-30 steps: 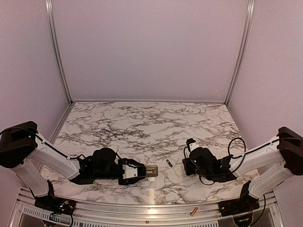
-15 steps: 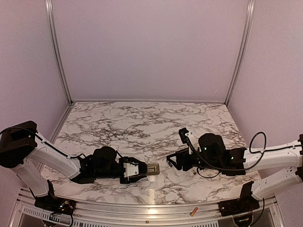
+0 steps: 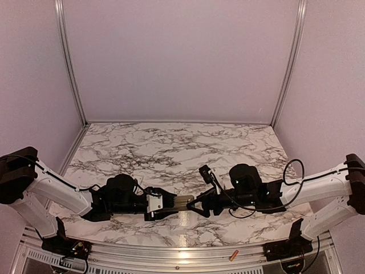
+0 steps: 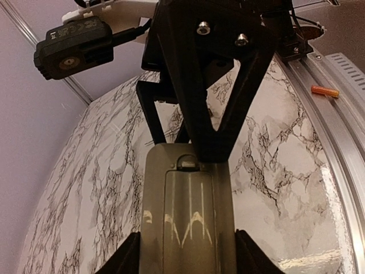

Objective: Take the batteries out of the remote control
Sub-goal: Pass from the left arm to the right

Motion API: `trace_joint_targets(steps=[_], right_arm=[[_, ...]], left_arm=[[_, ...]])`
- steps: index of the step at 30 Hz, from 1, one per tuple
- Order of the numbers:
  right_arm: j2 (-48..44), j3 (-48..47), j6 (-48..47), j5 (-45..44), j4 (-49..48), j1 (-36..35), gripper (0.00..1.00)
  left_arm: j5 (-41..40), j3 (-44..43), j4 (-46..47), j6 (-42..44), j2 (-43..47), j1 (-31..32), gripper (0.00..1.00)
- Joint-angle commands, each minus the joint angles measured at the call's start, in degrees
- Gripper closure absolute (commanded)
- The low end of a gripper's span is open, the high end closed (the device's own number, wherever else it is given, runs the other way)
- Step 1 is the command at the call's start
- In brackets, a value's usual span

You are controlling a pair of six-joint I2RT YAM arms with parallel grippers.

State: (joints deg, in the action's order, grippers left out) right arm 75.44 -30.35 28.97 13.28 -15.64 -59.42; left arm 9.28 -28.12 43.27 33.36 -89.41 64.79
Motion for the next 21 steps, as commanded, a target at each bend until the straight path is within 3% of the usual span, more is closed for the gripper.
trace_joint_targets(steps=[1, 8, 12, 18, 21], right_arm=[[1.9, -3.0, 0.6, 5.9, -6.6, -0.3, 0.25], [5.7, -3.4, 1.4, 9.8, -11.8, -0.3, 0.42], [6.9, -3.6, 2.0, 11.7, -14.0, -0.3, 0.59], [6.2, -3.2, 1.8, 11.0, -13.6, -0.2, 0.97], [5.6, -3.2, 1.5, 10.1, -12.3, -0.3, 1.00]], left_arm=[[2.0, 0.7, 3.3, -0.8, 1.0, 0.2, 1.00], [2.0, 1.2, 4.5, -1.0, 1.5, 0.2, 1.00], [1.6, 1.6, 5.5, -1.1, 1.4, 0.2, 1.00], [1.4, 2.0, 6.4, -1.0, 1.6, 0.2, 1.00], [1.4, 2.5, 6.8, -0.9, 2.1, 0.2, 1.00]])
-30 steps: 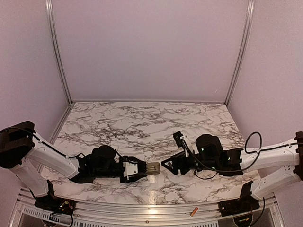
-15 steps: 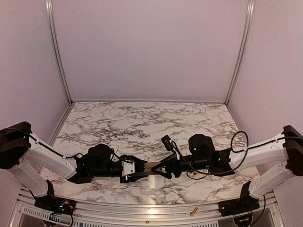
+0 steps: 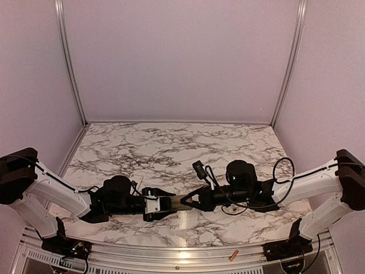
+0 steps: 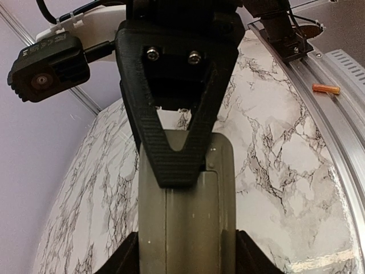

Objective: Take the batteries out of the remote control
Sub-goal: Pass from the left arm to the right, then pass from the right arm to the left

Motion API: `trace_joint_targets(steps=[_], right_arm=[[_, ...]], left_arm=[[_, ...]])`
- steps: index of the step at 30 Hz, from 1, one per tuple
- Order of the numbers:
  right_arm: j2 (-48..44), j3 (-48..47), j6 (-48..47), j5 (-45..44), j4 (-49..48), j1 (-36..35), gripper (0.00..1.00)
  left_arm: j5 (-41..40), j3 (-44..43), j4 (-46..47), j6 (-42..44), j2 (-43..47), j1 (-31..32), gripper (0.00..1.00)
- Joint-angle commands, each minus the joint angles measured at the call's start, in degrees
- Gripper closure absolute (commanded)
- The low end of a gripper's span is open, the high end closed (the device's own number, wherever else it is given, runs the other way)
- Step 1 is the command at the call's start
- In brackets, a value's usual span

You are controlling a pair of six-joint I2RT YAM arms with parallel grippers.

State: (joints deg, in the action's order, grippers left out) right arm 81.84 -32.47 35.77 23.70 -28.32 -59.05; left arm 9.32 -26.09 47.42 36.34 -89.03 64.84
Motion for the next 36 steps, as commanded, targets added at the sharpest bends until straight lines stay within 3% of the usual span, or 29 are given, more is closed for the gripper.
trace_joint_targets(steps=[1, 4, 9, 13, 21, 36], right_arm=[[-1.1, -1.1, -5.4, -0.3, 0.8, -0.6, 1.00], [-2.4, -1.0, -5.6, -0.5, 1.7, -0.6, 1.00], [-6.3, -0.4, -6.3, -1.5, 3.9, -0.6, 1.00], [-9.9, 0.1, -7.0, -2.1, 5.8, -0.6, 1.00], [-14.7, 1.2, -6.9, -0.7, 7.9, -0.6, 1.00], [-9.2, 1.1, -1.5, 3.4, 2.7, -0.6, 1.00]], left_arm=[[1.3, 0.6, 2.7, -3.8, 1.8, 0.2, 0.99], [0.5, 1.0, 2.9, -3.8, 2.1, 0.2, 0.87], [-0.9, 2.9, 5.7, -3.5, 2.6, 0.2, 0.38], [-1.8, 3.7, 4.9, -2.4, 3.3, 0.2, 0.22], [-0.2, 5.4, 8.3, -1.8, 4.0, 0.2, 0.17], [0.6, 9.0, 19.9, 4.2, 0.1, 1.3, 0.26]])
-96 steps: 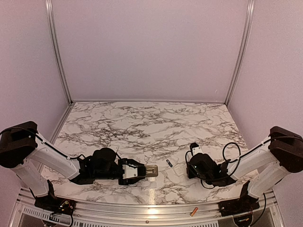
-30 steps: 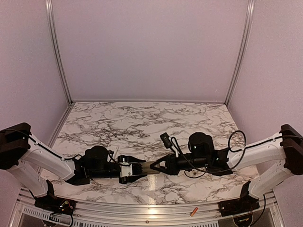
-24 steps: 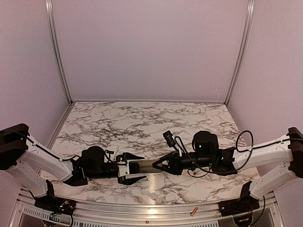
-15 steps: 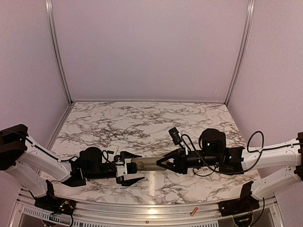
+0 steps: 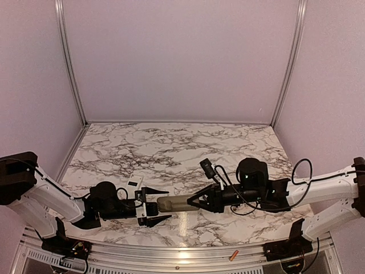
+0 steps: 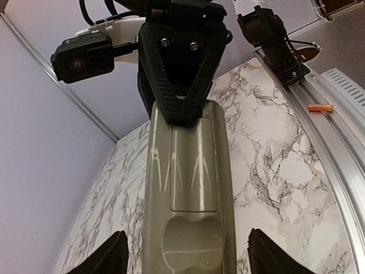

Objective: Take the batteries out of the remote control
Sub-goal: Pass from the right arm to the left

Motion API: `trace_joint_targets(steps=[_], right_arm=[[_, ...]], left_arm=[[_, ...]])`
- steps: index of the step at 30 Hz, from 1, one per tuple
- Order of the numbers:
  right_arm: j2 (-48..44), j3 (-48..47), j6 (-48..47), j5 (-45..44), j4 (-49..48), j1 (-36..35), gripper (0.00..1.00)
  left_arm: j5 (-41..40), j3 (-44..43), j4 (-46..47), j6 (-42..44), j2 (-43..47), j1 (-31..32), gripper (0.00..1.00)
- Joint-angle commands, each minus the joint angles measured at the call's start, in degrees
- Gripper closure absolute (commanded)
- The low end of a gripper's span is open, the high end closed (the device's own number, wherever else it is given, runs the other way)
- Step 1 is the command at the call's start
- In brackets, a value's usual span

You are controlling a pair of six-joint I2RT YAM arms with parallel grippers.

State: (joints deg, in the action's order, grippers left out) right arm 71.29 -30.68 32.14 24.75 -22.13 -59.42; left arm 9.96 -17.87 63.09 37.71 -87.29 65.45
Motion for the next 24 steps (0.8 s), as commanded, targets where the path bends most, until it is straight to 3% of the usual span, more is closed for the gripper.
trace_joint_targets(steps=[1, 17, 20, 24], right_arm=[[1.6, -0.7, 2.7, 2.7, -3.8, -0.1, 1.00], [4.0, -0.3, 6.9, 3.1, -7.7, 1.1, 1.00], [4.4, -0.3, 7.3, 3.3, -7.8, 1.0, 1.00], [5.2, -0.1, 7.7, 4.2, -8.6, 1.0, 1.00]], left_arm=[[-0.4, 0.7, 4.2, 3.1, -1.7, 0.8, 0.28], [-5.7, -0.1, 3.9, 6.1, -3.7, 2.8, 0.33], [-6.9, 0.0, 4.7, 6.3, -3.9, 3.1, 0.41], [-8.1, 0.1, 5.8, 6.3, -3.9, 3.4, 0.64]])
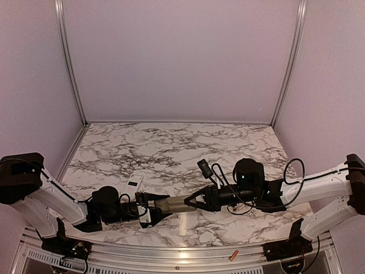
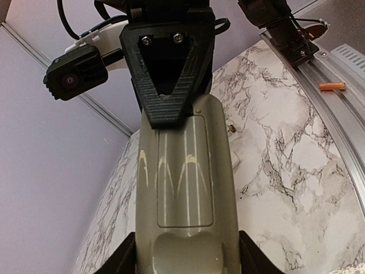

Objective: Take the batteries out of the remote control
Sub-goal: Pass from the right arm to the left

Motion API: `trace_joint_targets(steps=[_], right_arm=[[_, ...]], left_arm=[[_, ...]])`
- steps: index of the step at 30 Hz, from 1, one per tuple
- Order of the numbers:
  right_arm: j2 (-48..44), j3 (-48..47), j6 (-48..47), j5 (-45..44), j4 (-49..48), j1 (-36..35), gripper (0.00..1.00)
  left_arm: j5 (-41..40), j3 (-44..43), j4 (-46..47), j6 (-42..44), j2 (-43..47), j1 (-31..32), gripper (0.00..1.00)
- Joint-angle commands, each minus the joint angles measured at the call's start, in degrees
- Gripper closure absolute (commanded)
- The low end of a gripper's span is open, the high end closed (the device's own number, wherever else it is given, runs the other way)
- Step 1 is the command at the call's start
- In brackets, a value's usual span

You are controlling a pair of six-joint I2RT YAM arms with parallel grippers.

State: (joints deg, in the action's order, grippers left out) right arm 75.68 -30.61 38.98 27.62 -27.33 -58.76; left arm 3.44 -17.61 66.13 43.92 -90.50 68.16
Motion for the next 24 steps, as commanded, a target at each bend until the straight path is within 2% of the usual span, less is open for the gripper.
trace_joint_targets(steps=[1, 5, 7, 9, 11, 21, 22, 24], right_arm=[[0.9, -0.2, 0.8, 1.6, -3.5, 0.4, 1.00], [0.9, -0.9, -0.4, 1.1, -1.5, 0.6, 1.00], [0.0, -2.1, -2.4, -0.6, 3.1, 0.6, 0.85], [-1.5, -4.1, -5.0, -4.8, 10.1, 0.5, 0.66], [-3.5, -5.7, -7.4, -11.2, 16.4, 0.2, 0.56], [-10.3, -11.5, -11.2, -29.8, 33.4, -5.4, 0.41], [-10.6, -11.9, -11.2, -31.4, 34.2, -6.0, 0.33], [-11.0, -12.2, -10.8, -33.1, 34.9, -7.0, 0.29]], left_arm=[[-1.9, -0.1, 2.7, 0.1, -0.8, 0.7, 0.70], [-2.8, -0.1, 3.1, -0.4, -0.8, 0.8, 0.93], [-3.0, -0.3, 3.0, -1.3, -0.7, 0.8, 1.00], [-5.6, -0.9, 1.9, -2.0, -0.5, 0.8, 1.00], [-7.5, -2.0, -0.5, -3.3, -0.6, 0.8, 1.00], [-10.4, -5.8, -7.8, -6.8, -0.7, 0.8, 1.00], [-10.9, -6.3, -8.8, -7.4, -0.6, 0.8, 1.00], [-11.5, -7.3, -10.7, -8.4, -0.5, 0.8, 1.00]])
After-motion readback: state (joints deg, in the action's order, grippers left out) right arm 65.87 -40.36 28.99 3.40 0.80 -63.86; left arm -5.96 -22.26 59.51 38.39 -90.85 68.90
